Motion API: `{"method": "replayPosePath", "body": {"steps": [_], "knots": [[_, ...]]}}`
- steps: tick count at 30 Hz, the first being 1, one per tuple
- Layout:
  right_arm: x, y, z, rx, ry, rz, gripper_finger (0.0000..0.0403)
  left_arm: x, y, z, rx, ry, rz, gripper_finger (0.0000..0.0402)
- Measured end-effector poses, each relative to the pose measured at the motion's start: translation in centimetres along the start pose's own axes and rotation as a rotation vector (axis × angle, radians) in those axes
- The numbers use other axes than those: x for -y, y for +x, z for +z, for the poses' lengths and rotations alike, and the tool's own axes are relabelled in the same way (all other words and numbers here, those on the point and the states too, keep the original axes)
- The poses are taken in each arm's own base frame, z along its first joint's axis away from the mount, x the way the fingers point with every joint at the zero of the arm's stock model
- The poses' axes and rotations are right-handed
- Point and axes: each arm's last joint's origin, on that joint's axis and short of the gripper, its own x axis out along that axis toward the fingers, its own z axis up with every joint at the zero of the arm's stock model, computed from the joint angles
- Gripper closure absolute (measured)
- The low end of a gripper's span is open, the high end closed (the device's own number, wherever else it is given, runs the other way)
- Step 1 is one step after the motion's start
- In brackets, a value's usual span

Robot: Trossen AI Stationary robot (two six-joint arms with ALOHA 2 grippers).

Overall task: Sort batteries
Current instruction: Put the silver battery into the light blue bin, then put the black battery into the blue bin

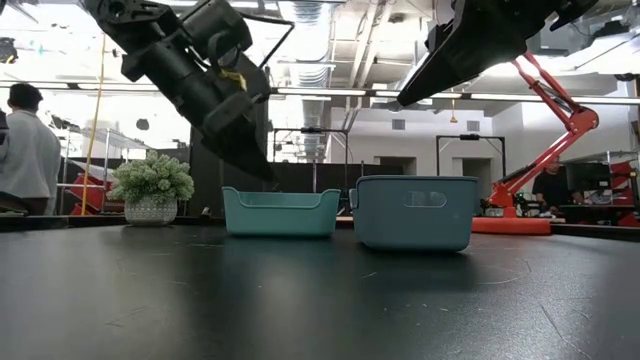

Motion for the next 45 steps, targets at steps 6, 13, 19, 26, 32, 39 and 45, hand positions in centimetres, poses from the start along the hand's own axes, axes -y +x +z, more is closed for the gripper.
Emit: {"method": "replayPosePath", "body": {"steps": [6,13,19,26,32,39,45], "knots": [[0.0,0.0,0.0,-0.002,-0.001,-0.001,0.0226,-0.1,-0.3,0.2,0.015,0.012,0.023,0.0264],[-0.1,-0.3,-0.3,-0.028,-0.02,0.002,0.0226,0.9,-4.0,1.8,0.15,0.003,-0.041,0.0262],[-0.6,-3.2,-1.2,-0.105,-0.001,0.027,0.0226,3.2,-8.2,2.5,0.284,0.026,-0.098,0.0279],[-1.9,-8.1,-4.0,-0.325,0.1,0.091,0.0226,6.1,-10.3,1.7,0.331,0.079,-0.097,0.0289],[-4.8,-11.1,-7.2,-0.553,0.086,0.169,0.0222,7.3,-11.1,1.3,0.351,0.089,-0.081,0.0289],[-7.9,-12.8,-10.3,-0.728,0.062,0.196,0.0184,7.8,-11.5,1.0,0.356,0.085,-0.091,0.0289],[-10.4,-13.0,-12.9,-0.904,0.002,0.214,0.0156,8.2,-11.7,0.9,0.357,0.095,-0.107,0.029]]}}
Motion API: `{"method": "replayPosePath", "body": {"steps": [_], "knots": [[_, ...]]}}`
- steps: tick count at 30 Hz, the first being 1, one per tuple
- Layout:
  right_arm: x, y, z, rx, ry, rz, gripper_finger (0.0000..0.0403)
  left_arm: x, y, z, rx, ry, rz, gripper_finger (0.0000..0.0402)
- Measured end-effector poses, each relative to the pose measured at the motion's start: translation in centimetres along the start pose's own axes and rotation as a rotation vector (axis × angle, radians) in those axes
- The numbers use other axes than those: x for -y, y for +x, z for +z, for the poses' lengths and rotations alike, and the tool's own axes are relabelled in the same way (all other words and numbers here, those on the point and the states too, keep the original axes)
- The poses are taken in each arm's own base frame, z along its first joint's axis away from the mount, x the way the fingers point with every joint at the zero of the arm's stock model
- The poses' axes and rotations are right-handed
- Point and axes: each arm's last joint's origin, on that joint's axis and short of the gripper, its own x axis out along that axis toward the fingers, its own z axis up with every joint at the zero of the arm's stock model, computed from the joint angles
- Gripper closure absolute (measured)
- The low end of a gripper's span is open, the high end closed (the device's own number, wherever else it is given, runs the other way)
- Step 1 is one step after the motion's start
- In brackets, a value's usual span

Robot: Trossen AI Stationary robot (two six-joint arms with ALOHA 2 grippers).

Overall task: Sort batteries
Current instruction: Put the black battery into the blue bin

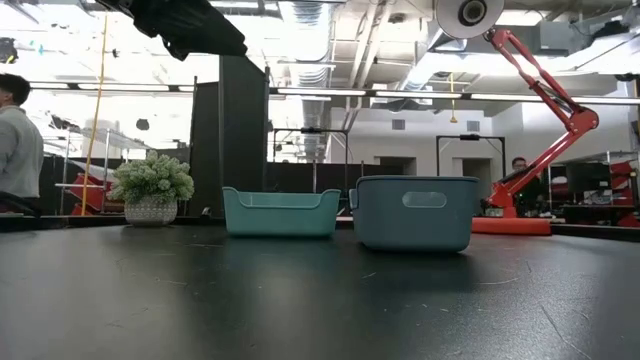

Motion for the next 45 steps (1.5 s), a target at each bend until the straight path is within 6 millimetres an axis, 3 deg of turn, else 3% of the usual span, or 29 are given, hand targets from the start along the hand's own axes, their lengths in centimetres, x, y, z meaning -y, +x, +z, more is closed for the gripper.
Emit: {"method": "replayPosePath", "body": {"steps": [7,16,22,35,45], "knots": [[-1.0,2.4,-0.1,-0.064,-0.049,-0.077,0.0154,0.0,0.0,0.0,-0.001,0.005,-0.002,0.029],[-1.2,4.3,1.3,-0.093,-0.113,-0.099,0.0167,0.0,0.0,-0.1,-0.005,0.008,-0.002,0.029],[-1.0,4.8,2.4,-0.11,-0.151,-0.062,0.0214,0.0,0.0,-0.2,-0.014,0.013,-0.001,0.029],[0.3,4.7,4.5,-0.108,-0.056,-0.031,0.0367,0.0,0.0,-0.6,-0.051,0.029,0.004,0.029],[0.5,4.5,5.4,-0.081,-0.033,-0.016,0.0386,-0.1,-0.1,-1.0,-0.085,0.021,0.01,0.029]]}}
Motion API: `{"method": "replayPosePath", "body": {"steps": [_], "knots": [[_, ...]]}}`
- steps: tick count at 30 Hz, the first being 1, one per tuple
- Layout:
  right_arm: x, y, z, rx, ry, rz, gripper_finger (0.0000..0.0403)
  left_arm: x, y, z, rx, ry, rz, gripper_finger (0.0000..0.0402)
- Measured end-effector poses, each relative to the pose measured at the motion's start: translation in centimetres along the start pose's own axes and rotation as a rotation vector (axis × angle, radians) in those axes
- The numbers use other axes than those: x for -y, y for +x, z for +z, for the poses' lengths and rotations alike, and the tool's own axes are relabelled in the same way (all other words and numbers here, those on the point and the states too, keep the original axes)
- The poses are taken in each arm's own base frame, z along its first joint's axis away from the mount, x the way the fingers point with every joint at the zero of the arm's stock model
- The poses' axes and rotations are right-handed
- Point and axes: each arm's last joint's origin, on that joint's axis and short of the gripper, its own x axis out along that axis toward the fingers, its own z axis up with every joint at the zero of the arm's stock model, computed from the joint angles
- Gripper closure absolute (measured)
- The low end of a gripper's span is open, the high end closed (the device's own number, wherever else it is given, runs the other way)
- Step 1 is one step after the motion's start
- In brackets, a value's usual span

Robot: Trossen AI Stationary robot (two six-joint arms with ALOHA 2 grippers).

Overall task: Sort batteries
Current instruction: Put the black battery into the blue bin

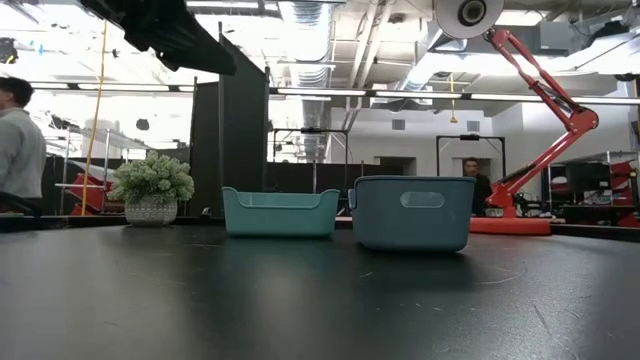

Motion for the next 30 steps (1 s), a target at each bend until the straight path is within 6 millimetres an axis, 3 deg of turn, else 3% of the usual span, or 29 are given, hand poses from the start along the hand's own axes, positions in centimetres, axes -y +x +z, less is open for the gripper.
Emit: {"method": "replayPosePath", "body": {"steps": [11,22,25,30], "knots": [[-0.5,-2.5,1.4,0.153,-0.013,0.025,0.0388,0.0,0.0,-0.1,-0.005,0.0,0.001,0.029],[0.4,-9.7,1.8,0.529,-0.064,0.263,0.0388,0.0,0.0,-0.1,-0.005,-0.005,0.001,0.029],[1.0,-10.7,1.5,0.579,-0.058,0.25,0.0388,0.0,0.0,-0.1,-0.005,-0.004,0.001,0.029],[2.8,-10.8,2.4,0.666,0.048,0.08,0.0388,0.0,0.0,0.0,-0.005,-0.005,0.001,0.029]]}}
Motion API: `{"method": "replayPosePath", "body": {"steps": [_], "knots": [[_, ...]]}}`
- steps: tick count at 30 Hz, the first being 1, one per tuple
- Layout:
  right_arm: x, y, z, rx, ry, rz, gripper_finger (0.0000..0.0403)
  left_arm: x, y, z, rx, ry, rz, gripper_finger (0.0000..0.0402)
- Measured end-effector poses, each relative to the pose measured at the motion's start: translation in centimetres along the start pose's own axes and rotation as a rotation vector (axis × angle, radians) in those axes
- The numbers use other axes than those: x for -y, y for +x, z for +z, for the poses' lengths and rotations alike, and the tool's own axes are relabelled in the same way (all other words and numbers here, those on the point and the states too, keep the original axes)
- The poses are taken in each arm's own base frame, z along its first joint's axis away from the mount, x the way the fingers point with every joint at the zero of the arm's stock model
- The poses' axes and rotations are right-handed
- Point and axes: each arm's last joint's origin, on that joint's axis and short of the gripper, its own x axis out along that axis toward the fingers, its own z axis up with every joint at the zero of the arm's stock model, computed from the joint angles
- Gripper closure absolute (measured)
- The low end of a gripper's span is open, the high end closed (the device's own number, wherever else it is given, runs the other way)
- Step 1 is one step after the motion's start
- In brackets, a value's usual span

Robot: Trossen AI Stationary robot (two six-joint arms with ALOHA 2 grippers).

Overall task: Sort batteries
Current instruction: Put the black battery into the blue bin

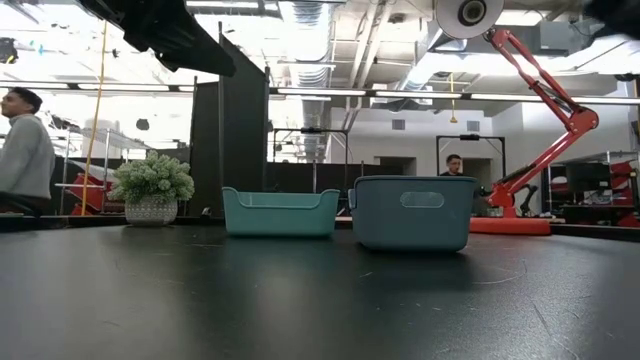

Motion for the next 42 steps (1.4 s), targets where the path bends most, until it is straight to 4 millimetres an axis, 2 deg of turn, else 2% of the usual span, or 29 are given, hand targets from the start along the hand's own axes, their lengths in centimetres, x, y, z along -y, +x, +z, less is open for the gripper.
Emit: {"method": "replayPosePath", "body": {"steps": [4,10,17,22,27,34,39,42], "knots": [[2.0,1.1,1.9,0.097,0.023,-0.126,0.0388,0.0,0.0,0.0,0.0,0.0,0.0,0.029],[5.7,2.4,5.2,0.188,0.002,-0.212,0.0388,0.0,0.0,0.0,0.001,-0.007,0.0,0.029],[10.5,3.7,6.9,0.136,0.077,-0.259,0.0387,0.0,0.0,0.0,0.002,-0.013,0.0,0.029],[12.6,4.4,7.6,0.11,0.098,-0.23,0.0386,0.0,0.0,-0.2,-0.004,-0.005,0.001,0.029],[13.7,5.6,7.6,0.054,0.119,-0.198,0.036,0.0,0.0,-0.2,-0.004,-0.002,0.001,0.029],[13.9,7.5,7.4,0.013,0.116,-0.203,0.0284,0.0,0.0,-0.2,-0.003,-0.002,0.001,0.029],[13.9,7.9,7.5,0.016,0.113,-0.203,0.0224,0.0,0.0,-0.2,-0.004,-0.001,0.001,0.029],[13.9,7.3,7.6,0.033,0.101,-0.199,0.02,0.0,0.0,-0.2,-0.004,-0.001,0.001,0.029]]}}
